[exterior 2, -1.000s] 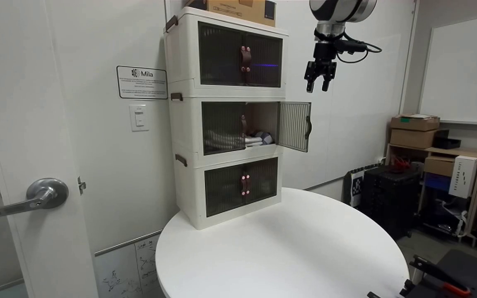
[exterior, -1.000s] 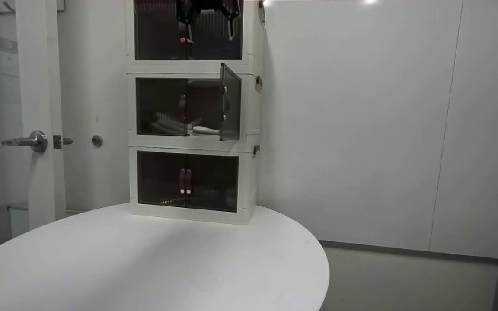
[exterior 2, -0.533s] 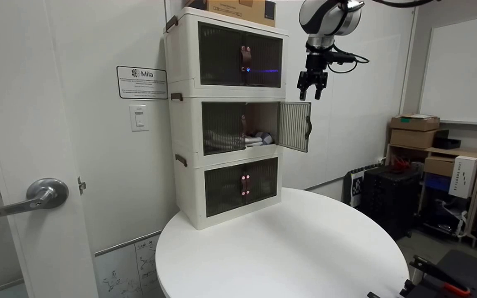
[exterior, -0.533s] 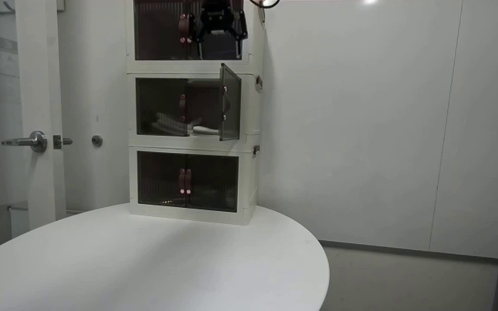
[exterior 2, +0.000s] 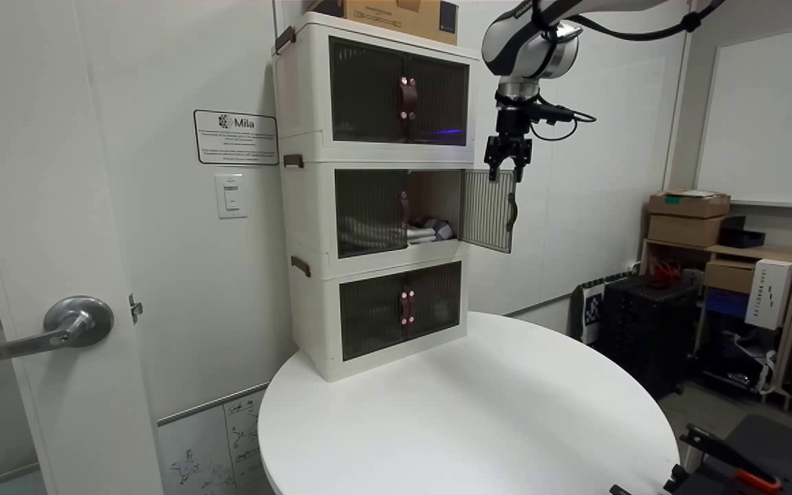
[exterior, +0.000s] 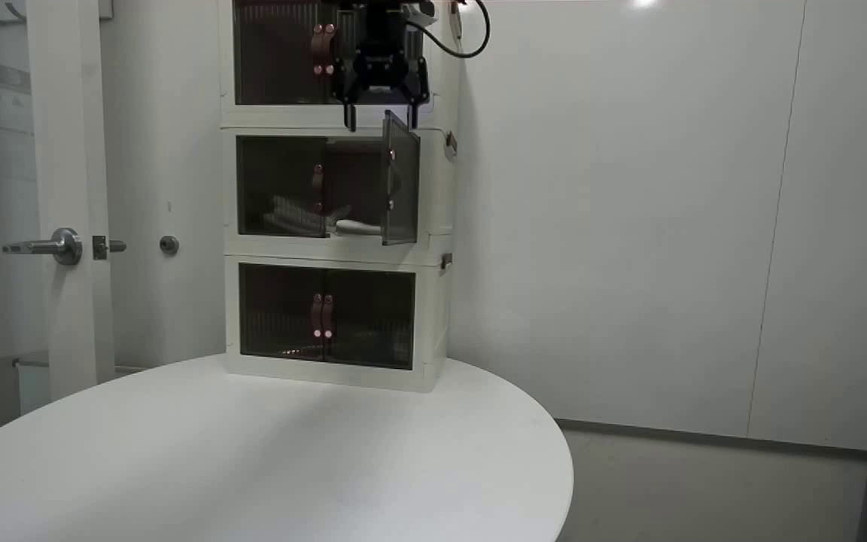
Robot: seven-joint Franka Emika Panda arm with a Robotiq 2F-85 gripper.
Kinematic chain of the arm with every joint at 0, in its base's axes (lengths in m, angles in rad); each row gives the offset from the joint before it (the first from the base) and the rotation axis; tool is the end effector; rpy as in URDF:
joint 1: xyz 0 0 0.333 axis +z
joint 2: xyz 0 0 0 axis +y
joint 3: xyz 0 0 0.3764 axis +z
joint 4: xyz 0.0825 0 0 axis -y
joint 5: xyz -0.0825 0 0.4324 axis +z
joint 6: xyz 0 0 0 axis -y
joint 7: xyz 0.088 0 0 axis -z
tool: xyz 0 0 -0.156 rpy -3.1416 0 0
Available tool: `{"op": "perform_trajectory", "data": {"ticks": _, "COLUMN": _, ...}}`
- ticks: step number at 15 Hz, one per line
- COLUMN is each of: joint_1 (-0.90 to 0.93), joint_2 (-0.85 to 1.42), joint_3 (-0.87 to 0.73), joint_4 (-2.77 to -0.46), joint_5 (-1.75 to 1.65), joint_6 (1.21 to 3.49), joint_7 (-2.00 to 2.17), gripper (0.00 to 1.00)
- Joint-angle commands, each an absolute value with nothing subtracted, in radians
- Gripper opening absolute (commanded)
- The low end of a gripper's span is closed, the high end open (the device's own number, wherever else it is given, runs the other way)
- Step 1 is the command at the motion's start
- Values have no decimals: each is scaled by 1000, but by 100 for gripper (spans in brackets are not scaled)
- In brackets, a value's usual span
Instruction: Close the cabinet door
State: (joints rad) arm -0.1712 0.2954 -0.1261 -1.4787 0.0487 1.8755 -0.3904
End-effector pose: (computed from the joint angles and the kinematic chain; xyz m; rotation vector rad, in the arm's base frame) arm 0.7043 -0.1983 0.5177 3.1098 0.1372 0.1579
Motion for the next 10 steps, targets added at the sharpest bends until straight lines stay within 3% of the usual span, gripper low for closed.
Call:
{"op": "perform_trajectory", "data": {"ticks": 1, "joint_1": -184, "joint_2": 316, "joint_3": -92, "joint_4": -1433, "joint_5": 62, "joint_6": 1809, "joint_7": -438, "gripper": 100}}
{"op": "perform_trajectory", "data": {"ticks": 10, "joint_1": -138, "joint_2": 281, "joint_3": -28, "joint_4": -1487, "joint_5": 20, "joint_6": 1772, "joint_7": -479, "gripper": 100}}
